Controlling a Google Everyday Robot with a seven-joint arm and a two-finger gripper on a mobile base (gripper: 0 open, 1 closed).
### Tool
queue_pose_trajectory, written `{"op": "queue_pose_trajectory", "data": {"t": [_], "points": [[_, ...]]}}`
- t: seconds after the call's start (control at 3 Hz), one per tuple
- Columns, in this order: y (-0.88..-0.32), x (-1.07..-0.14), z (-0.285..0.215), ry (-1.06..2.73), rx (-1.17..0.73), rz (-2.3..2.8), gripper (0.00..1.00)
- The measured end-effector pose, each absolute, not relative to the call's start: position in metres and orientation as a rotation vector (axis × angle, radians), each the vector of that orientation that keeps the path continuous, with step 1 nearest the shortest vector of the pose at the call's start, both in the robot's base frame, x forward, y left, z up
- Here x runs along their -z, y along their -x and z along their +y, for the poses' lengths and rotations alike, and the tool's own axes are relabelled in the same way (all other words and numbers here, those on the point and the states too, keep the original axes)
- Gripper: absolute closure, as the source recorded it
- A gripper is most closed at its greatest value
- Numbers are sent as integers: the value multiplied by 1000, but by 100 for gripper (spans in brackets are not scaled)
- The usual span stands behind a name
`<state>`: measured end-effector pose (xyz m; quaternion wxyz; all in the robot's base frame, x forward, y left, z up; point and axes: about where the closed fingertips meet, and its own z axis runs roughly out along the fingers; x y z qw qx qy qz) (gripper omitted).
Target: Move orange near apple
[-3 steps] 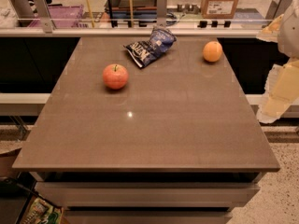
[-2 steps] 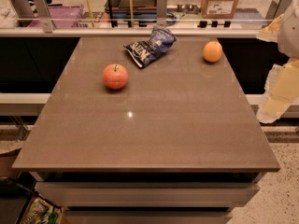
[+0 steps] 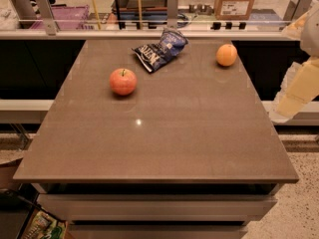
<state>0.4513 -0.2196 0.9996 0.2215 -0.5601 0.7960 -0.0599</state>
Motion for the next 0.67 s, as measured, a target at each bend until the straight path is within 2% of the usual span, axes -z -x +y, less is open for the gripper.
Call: {"op": "queue_pose_trajectory", "data": {"t": [0.67], "points": [[-489, -1007, -239, 1364, 200, 2228, 0]]}}
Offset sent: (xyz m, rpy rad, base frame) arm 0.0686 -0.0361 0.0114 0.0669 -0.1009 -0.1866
